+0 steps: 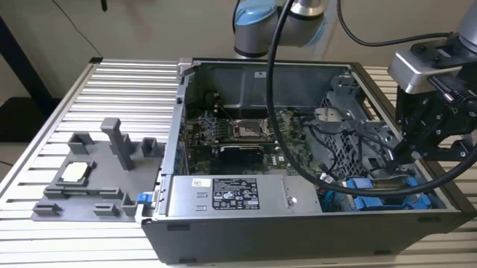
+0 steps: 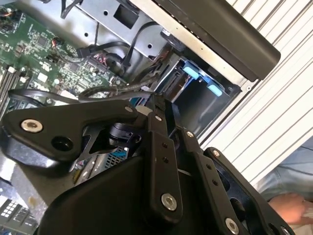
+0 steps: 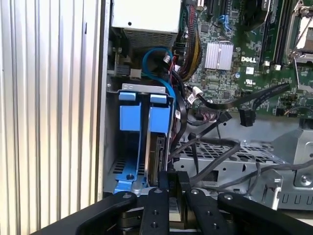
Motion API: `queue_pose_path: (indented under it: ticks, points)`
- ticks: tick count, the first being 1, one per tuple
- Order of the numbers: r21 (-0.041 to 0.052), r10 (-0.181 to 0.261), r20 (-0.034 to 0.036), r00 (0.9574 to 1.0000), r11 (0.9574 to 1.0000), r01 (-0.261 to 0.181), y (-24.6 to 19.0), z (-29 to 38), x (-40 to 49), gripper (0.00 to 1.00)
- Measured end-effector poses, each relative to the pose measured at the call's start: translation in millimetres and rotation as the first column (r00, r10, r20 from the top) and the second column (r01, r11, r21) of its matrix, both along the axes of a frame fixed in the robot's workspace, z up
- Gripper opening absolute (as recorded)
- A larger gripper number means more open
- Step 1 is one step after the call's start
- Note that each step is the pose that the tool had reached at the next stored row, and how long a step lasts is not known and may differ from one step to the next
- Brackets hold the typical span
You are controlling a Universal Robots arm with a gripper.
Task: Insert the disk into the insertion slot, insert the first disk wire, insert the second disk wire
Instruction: 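Insert the first disk wire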
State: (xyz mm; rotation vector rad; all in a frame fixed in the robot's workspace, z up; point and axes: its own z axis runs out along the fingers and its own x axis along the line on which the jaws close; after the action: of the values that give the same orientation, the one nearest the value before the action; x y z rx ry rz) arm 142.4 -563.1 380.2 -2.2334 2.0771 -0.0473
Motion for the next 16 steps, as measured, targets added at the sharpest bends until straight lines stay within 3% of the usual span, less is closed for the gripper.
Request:
queue_pose_path:
  ticks: [8,9,12,16]
  points:
    - [-0.0001,-0.041,0.0000,0.9992,0.9992,0.041,0.0,-7.7,0.5,0.19]
    - [-0.0023,-0.042,0.0001,0.9991,0.9991,0.042,0.1,-8.5,0.9,0.19]
    - [-0.0245,-0.042,0.0011,0.9991,0.9988,0.042,0.0,-10.8,1.0,0.19]
    - [-0.0318,-0.042,0.0039,0.9991,0.9986,0.042,0.0,-16.2,1.1,0.19]
